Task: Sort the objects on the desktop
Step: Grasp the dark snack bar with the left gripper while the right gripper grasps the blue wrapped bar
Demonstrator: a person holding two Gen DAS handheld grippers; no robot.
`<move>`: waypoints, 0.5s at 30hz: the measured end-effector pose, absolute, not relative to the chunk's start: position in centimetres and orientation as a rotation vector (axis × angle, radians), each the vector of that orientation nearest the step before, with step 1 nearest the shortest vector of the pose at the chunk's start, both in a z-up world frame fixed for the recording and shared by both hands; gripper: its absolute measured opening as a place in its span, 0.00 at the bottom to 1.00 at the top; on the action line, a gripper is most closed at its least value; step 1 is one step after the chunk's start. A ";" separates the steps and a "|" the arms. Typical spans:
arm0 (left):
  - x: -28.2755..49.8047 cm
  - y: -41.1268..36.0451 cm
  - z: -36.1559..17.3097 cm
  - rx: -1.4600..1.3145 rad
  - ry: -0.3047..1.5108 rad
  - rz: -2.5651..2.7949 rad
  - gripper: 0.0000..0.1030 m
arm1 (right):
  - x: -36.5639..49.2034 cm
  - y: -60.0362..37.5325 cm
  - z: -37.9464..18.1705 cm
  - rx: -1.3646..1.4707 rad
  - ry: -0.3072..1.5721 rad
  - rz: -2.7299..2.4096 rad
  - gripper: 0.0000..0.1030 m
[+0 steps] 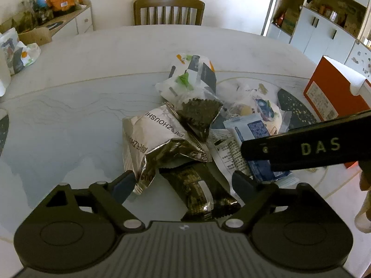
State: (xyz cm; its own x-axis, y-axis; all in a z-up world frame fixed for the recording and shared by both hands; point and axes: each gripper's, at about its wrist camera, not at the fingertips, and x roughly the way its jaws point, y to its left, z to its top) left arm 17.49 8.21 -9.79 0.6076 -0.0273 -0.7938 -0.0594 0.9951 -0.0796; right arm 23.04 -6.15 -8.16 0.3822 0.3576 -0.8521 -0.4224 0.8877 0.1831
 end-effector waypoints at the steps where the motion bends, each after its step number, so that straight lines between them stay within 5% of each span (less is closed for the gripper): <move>1: 17.5 8.2 -9.8 -0.101 0.918 0.023 0.84 | 23.1 -6.0 -8.2 -0.071 1.070 0.497 0.71; 15: 16.5 7.7 -9.7 -0.057 0.917 0.036 0.58 | 23.0 -5.1 -9.2 -0.093 1.109 0.514 0.51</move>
